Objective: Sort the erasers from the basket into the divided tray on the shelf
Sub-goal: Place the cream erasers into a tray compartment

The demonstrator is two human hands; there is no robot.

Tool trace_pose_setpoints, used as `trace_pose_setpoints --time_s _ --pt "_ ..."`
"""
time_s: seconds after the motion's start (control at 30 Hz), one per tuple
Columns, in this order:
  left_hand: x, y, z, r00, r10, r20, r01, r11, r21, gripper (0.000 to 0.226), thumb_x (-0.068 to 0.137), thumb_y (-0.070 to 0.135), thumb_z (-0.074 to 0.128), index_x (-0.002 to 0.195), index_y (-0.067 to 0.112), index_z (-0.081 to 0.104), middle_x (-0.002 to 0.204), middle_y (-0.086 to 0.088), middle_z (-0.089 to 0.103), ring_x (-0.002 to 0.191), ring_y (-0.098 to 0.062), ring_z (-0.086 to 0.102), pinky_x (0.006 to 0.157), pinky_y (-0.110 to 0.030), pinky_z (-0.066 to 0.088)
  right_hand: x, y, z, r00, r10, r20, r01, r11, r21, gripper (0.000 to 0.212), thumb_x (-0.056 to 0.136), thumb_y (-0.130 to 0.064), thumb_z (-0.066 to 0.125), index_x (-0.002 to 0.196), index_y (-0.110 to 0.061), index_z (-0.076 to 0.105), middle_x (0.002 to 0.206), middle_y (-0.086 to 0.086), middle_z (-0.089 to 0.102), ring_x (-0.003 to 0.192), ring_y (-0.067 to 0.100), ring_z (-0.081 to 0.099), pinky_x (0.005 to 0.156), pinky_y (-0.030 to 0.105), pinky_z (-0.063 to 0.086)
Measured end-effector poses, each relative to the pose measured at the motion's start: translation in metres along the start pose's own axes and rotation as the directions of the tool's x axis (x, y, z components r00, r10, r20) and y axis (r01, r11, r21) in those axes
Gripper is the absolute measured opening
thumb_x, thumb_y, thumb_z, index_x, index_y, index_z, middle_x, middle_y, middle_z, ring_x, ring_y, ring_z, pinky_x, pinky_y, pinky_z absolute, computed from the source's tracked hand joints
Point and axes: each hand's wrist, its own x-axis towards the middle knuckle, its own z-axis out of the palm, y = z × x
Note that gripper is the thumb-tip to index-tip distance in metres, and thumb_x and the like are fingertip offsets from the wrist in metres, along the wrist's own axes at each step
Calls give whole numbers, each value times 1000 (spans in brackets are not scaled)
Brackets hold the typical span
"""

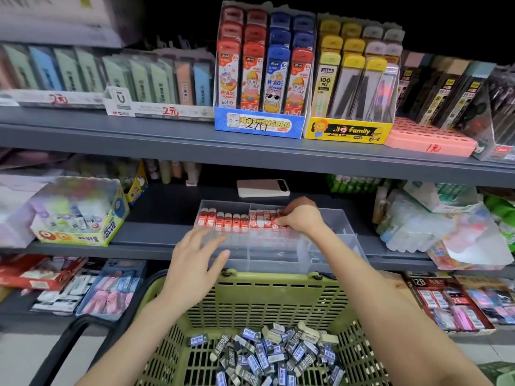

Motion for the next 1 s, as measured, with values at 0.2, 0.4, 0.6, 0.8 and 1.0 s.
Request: trace_pose_setpoints --time_s 0.2,0.4,0.6,0.8,1.0 --pt "-1 -1 0 999 9 -42 -10 1000 -17 36 95 30 54 128 16 59 139 -10 49 135 -26 36 110 -43 27 -25 3 6 970 -151 -190 139 987 -77 30 83 -34 64 98 -9 71 101 7 69 100 25 61 81 31 48" --pt "-31 7 1 950 93 -298 -99 995 -7 35 89 31 49 105 7 68 110 -10 62 108 -27 53 94 -35 36 -107 38 12 880 -228 -416 404 821 404 5 86 -24 65 85 -23 69 77 -12 66 70 0 54 65 12 40" --pt "-66 13 54 981 188 54 -186 981 -50 22 90 30 57 104 19 70 99 2 63 98 -17 54 83 -26 36 -151 113 86 989 -112 99 83 960 267 12 89 -23 60 94 -19 70 90 -7 70 80 4 62 79 23 51" --pt "-93 -16 128 842 0 539 -27 999 42 43 94 37 55 135 27 49 134 2 50 124 -16 42 106 -31 34 -153 168 149 980 183 75 -183 983 -2 31 90 -19 60 119 -10 60 119 6 63 103 20 61 89 28 47" --pt "-110 -22 159 835 -100 541 130 991 -17 53 95 37 54 143 23 40 148 3 42 136 -18 36 114 -34 21 -142 171 174 990 141 27 -135 978 -162 44 87 -42 60 116 -10 57 115 7 60 117 24 43 99 35 39"
